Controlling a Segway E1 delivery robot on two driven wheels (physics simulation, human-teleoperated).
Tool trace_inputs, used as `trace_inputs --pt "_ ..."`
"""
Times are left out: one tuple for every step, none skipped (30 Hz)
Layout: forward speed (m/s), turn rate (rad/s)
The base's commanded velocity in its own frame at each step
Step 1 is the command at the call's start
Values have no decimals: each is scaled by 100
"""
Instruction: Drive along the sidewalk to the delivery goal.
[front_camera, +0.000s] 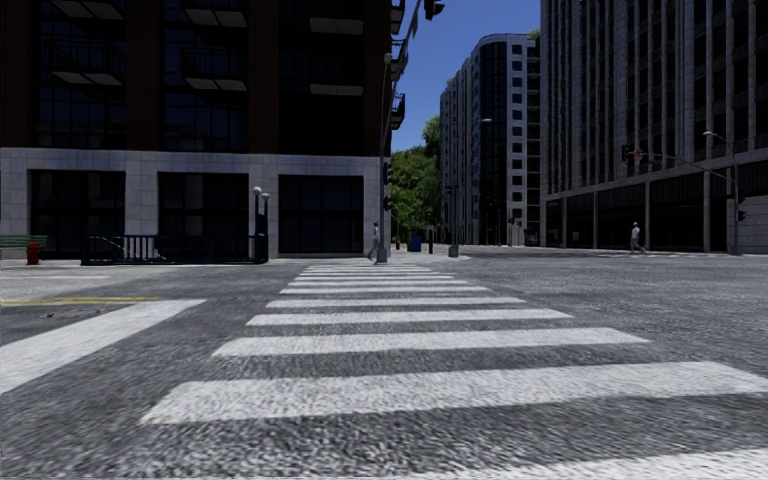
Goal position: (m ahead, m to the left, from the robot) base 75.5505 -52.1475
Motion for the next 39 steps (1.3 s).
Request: trace_inputs --pt "200 0" --pt "200 0" --pt "200 0" --pt "200 0" --pt "200 0" --pt "200 0" --pt "200 0" --pt "200 0" --pt "200 0" --pt "200 0" --pt "200 0" --pt "200 0" --pt "200 0" --pt "200 0" --pt "200 0" --pt "200 0" --pt "200 0" --pt "200 0" --pt "200 0" --pt "200 0" --pt "200 0" --pt "200 0" --pt "200 0" --pt "200 0" --pt "200 2" --pt "200 2" --pt "200 19" --pt "200 26" --pt "200 27" --pt "200 27" --pt "200 27" --pt "200 27" --pt "200 27" --pt "200 27" --pt "200 27" --pt "200 27" --pt "200 27" --pt "200 27" --pt "200 27"
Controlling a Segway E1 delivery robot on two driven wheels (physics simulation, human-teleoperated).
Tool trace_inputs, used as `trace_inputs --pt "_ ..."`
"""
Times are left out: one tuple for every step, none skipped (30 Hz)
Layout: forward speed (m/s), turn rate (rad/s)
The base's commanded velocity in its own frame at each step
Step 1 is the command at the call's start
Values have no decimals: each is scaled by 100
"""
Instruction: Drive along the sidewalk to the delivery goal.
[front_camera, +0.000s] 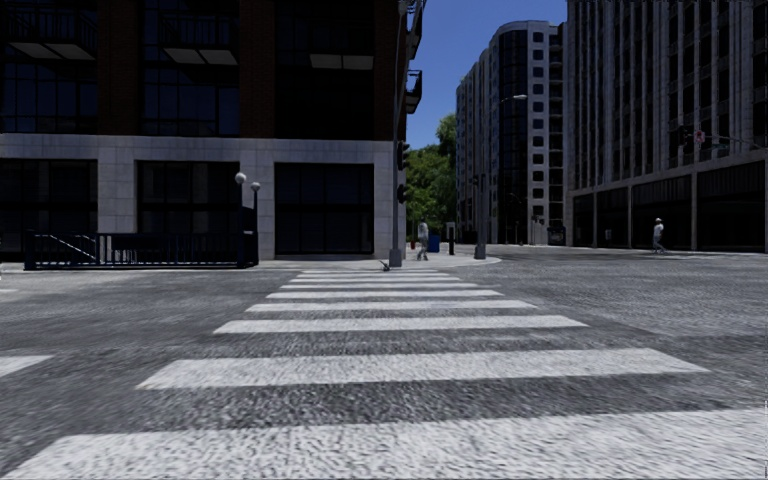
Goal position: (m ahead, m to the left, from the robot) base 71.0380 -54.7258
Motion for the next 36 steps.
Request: trace_inputs --pt "200 27" --pt "200 26" --pt "200 26" --pt "200 26" --pt "200 26" --pt "200 26" --pt "200 26" --pt "200 26" --pt "200 26" --pt "200 24" --pt "200 24" --pt "200 11" --pt "200 0" --pt "200 0" --pt "200 0" --pt "200 0" --pt "200 0" --pt "200 0" --pt "200 0" --pt "200 0" --pt "200 0" --pt "200 0" --pt "200 0" --pt "200 0" --pt "200 0" --pt "200 0" --pt "200 0" --pt "200 0" --pt "200 0" --pt "200 0" --pt "200 0" --pt "200 0" --pt "200 0" --pt "200 0" --pt "200 0" --pt "200 0"
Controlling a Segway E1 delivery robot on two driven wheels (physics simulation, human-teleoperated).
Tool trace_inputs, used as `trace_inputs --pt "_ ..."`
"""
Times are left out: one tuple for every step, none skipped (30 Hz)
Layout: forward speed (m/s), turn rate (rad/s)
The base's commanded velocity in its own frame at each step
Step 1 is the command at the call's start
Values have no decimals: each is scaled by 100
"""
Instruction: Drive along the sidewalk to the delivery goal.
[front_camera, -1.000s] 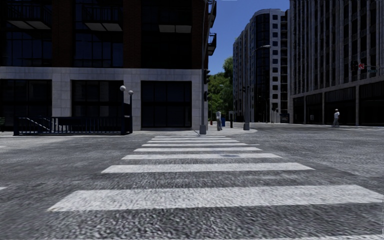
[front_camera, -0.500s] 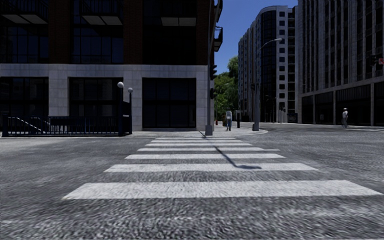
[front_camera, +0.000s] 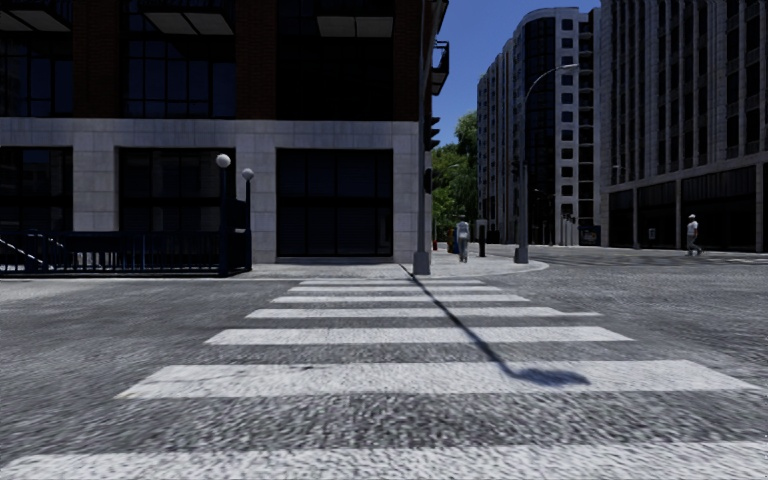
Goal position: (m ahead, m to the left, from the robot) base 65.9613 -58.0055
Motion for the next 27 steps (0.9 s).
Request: trace_inputs --pt "200 0" --pt "200 0" --pt "200 0" --pt "200 0" --pt "200 0" --pt "200 0" --pt "200 0" --pt "200 0" --pt "200 0" --pt "200 0" --pt "200 0" --pt "200 0" --pt "200 0" --pt "200 0" --pt "200 0" --pt "200 0" --pt "200 0" --pt "200 0" --pt "200 0" --pt "200 0" --pt "200 0" --pt "200 0" --pt "200 0" --pt "200 0" --pt "200 0" --pt "200 0" --pt "200 0"
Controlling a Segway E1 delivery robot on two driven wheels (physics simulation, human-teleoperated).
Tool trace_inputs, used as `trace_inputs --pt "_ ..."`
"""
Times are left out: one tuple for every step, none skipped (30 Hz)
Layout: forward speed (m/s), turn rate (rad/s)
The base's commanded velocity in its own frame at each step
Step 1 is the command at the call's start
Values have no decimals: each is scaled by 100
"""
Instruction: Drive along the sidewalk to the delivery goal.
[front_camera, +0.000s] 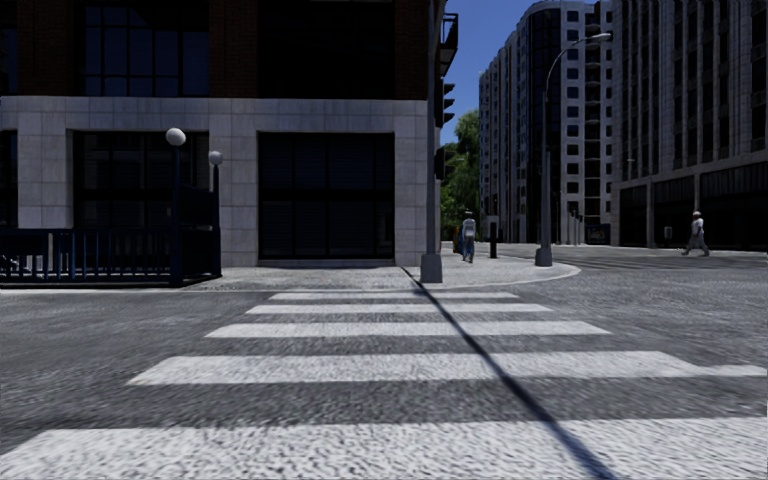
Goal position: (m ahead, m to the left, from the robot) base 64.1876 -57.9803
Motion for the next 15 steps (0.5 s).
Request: trace_inputs --pt "200 0" --pt "200 0" --pt "200 0" --pt "200 0" --pt "200 0" --pt "200 0" --pt "200 0" --pt "200 0" --pt "200 0" --pt "200 0" --pt "200 0" --pt "200 0" --pt "200 0" --pt "200 0" --pt "200 0"
